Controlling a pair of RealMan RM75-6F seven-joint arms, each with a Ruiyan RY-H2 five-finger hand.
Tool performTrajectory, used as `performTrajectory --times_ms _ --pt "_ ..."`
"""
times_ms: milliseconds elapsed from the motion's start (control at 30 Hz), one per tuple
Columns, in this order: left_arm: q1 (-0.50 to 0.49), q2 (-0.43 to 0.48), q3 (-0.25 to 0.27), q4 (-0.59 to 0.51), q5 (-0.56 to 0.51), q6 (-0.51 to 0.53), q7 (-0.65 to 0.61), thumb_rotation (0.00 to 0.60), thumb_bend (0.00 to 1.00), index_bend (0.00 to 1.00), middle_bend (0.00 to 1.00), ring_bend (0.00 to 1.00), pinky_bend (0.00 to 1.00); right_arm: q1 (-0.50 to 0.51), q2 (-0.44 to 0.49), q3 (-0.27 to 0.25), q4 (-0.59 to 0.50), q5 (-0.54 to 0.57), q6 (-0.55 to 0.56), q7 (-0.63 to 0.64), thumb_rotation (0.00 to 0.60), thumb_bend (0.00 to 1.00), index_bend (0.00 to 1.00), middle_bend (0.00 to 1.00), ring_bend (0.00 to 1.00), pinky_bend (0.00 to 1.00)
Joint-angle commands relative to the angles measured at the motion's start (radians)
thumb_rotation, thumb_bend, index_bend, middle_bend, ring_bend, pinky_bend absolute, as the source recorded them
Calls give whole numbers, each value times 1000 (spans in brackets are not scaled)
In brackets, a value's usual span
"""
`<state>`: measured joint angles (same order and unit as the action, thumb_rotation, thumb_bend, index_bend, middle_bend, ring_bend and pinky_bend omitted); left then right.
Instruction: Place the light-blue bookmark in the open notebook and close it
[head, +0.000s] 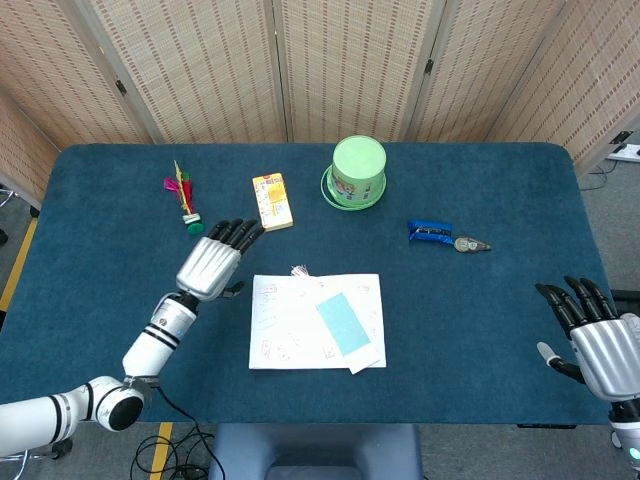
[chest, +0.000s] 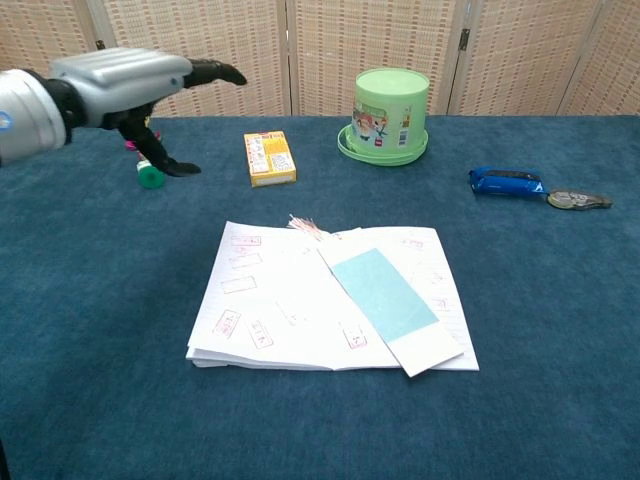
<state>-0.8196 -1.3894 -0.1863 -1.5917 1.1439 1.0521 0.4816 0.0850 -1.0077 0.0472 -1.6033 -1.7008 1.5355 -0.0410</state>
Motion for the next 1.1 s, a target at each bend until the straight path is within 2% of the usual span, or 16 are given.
performTrajectory --times_ms 33,333,600,800,1100 --pt "53 44 13 -41 -13 58 -14 600 270 98 75 97 163 24 3 -8 -2 -27 -25 -10 600 214 149 242 116 139" --pt "194 141 37 -119 -32 180 -100 600 270 112 75 97 163 103 -7 -29 2 -95 -112 -6 600 304 196 322 150 159" --pt "312 199 113 -158 81 293 -137 600 270 130 75 97 163 230 -48 -31 -6 -121 -283 -8 600 353 197 336 150 159" --pt "369 238 137 -184 132 334 -158 600 270 130 75 97 163 352 -135 -18 0 -109 -442 -4 600 444 196 340 150 159" --pt "413 265 138 -209 163 357 -168 600 270 130 75 97 163 501 -299 34 65 -41 -597 8 600 450 164 357 150 159"
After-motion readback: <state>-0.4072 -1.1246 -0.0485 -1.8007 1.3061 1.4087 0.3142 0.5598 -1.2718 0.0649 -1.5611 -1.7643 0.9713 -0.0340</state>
